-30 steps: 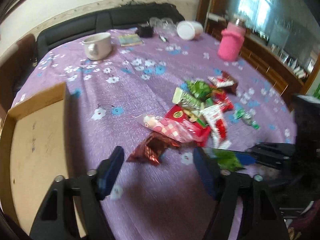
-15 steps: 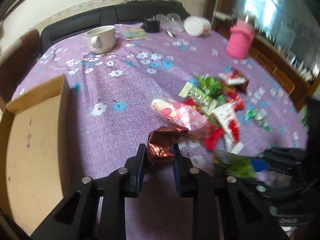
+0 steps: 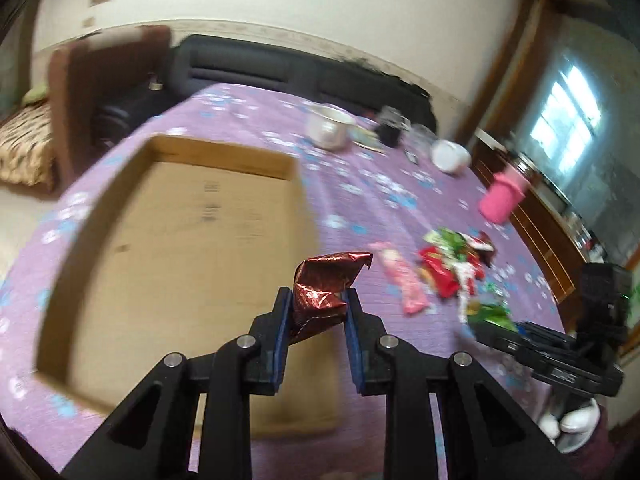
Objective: Organize snacks
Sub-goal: 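Carry both snacks over the cardboard box and open both tools to drop them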
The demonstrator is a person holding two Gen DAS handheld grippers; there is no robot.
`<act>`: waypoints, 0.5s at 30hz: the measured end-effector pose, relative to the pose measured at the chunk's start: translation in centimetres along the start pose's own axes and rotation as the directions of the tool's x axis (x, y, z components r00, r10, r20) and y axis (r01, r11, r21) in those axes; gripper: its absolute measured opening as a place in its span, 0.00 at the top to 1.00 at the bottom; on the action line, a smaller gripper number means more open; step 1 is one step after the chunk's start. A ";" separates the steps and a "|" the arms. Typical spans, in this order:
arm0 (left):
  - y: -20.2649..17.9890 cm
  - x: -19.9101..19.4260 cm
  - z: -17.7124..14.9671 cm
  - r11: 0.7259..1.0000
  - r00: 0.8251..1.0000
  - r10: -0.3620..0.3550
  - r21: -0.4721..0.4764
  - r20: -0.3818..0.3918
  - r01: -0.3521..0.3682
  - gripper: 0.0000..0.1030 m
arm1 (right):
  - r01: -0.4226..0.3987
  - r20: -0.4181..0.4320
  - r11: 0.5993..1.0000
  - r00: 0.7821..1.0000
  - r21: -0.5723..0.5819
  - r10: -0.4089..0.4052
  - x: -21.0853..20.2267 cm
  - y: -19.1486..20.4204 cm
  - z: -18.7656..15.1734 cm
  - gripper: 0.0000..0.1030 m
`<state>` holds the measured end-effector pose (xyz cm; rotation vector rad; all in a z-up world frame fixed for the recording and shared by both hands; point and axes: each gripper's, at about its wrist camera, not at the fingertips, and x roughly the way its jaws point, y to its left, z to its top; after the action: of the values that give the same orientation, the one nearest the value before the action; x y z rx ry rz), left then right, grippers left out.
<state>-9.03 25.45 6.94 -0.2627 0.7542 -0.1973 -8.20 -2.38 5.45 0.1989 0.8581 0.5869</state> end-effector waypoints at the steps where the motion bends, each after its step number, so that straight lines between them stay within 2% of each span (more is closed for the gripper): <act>1: 0.9 -0.3 0.0 1.000 1.000 0.018 -0.018 0.007 -0.018 0.77 | -0.008 -0.007 1.000 1.000 -0.013 0.008 0.1 0.8 0.2 0.66; 6: 4.9 -1.4 -0.4 0.991 0.993 0.113 -0.080 0.026 -0.111 0.76 | -0.093 -0.059 0.992 0.994 -0.086 0.088 1.9 6.5 1.7 0.66; 10: 7.0 -1.7 -0.5 0.981 0.987 0.158 -0.116 0.018 -0.155 0.76 | -0.160 -0.115 0.980 0.983 -0.121 0.146 4.3 10.4 2.7 0.66; 15: 9.0 -1.4 -0.7 0.969 0.981 0.194 -0.159 0.004 -0.191 0.76 | -0.179 -0.178 0.966 0.973 -0.185 0.147 8.9 14.9 3.2 0.66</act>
<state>-9.81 34.20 4.61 -0.3393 0.7725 0.0491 -7.25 15.15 7.54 0.0381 0.9397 0.8491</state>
